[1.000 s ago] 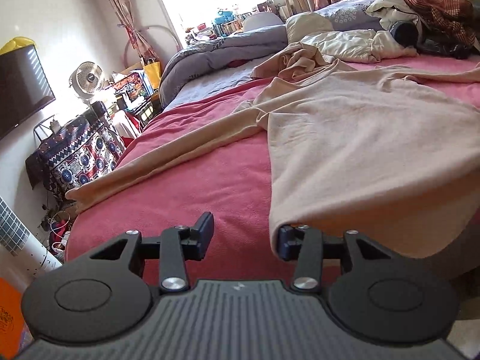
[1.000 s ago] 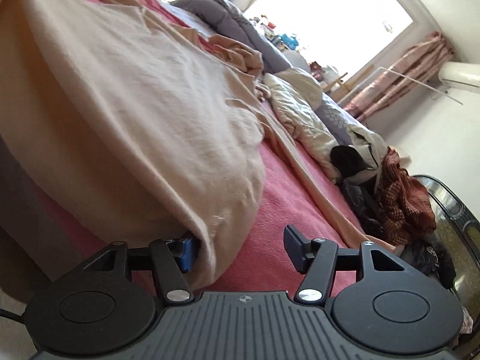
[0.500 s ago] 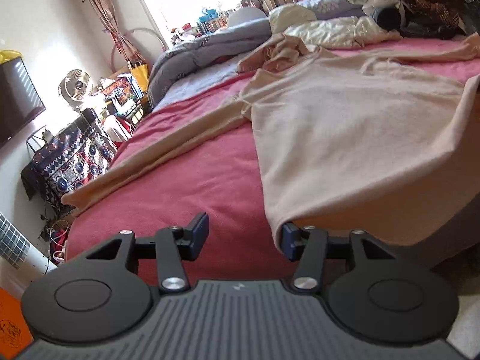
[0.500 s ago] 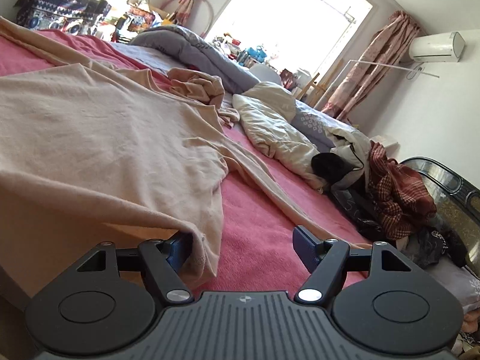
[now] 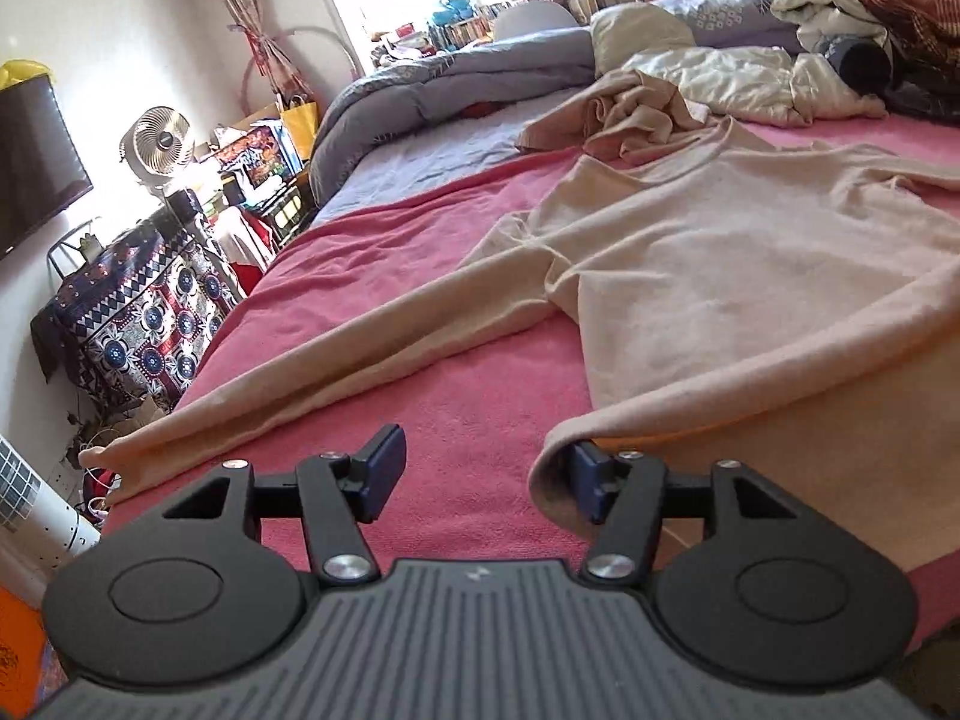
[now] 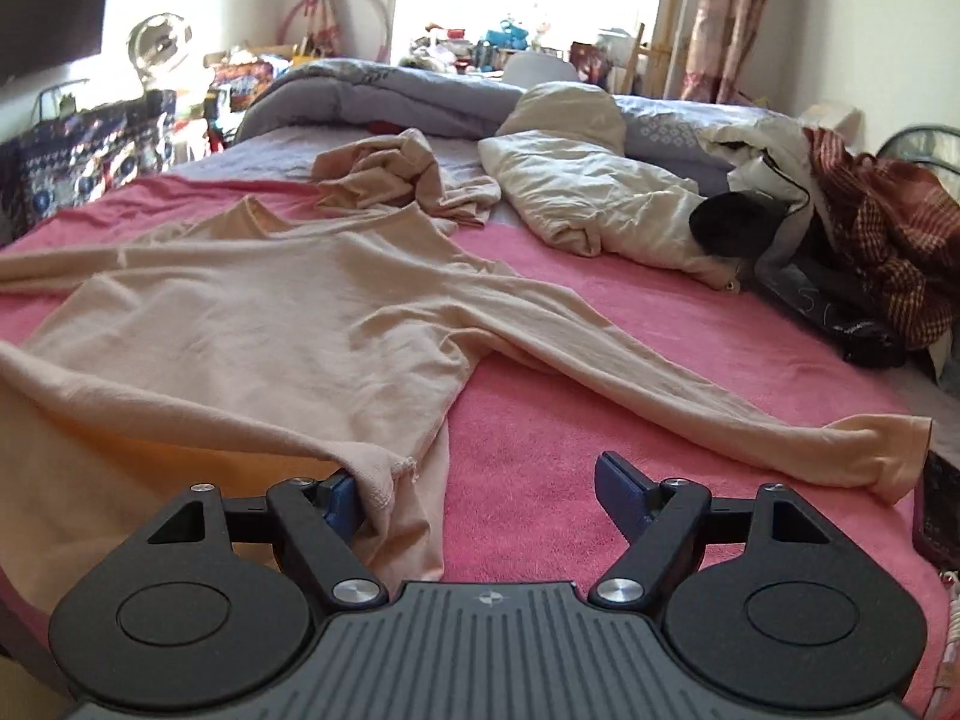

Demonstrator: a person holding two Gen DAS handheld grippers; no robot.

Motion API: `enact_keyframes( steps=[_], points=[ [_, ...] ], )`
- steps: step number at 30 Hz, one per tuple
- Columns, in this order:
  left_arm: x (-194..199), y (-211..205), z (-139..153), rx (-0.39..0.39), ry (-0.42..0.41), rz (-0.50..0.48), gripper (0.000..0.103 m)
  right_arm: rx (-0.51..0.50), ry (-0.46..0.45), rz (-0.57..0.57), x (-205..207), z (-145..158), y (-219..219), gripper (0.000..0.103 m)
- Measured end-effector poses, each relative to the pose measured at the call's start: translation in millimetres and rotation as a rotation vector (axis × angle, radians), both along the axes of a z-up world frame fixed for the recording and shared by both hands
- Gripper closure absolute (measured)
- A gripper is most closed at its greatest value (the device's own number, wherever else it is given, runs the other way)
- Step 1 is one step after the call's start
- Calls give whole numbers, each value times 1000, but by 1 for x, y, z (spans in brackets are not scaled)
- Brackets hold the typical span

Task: Fold clothes
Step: 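Release the shirt with both tools and smooth the fold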

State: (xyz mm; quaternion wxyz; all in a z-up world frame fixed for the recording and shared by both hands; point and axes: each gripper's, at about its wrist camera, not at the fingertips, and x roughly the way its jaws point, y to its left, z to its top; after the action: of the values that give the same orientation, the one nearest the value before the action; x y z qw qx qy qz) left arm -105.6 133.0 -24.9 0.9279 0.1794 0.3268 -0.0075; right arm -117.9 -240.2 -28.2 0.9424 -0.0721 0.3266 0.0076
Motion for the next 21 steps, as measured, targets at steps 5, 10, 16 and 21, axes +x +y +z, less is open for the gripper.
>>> enact_keyframes(
  steps=[5, 10, 16, 21],
  points=[
    [-3, 0, 14, -130, 0, -120, 41, 78, 1, 131, -14, 4, 5, 24],
    [17, -2, 18, 4, -21, -13, 37, 18, 5, -57, 29, 6, -3, 24],
    [-11, -2, 27, -16, -41, -144, 34, -56, -42, 209, 13, 13, 49, 24],
    [-26, -29, -3, 215, -10, -267, 33, -252, -7, 305, 14, -14, 94, 24]
  ],
)
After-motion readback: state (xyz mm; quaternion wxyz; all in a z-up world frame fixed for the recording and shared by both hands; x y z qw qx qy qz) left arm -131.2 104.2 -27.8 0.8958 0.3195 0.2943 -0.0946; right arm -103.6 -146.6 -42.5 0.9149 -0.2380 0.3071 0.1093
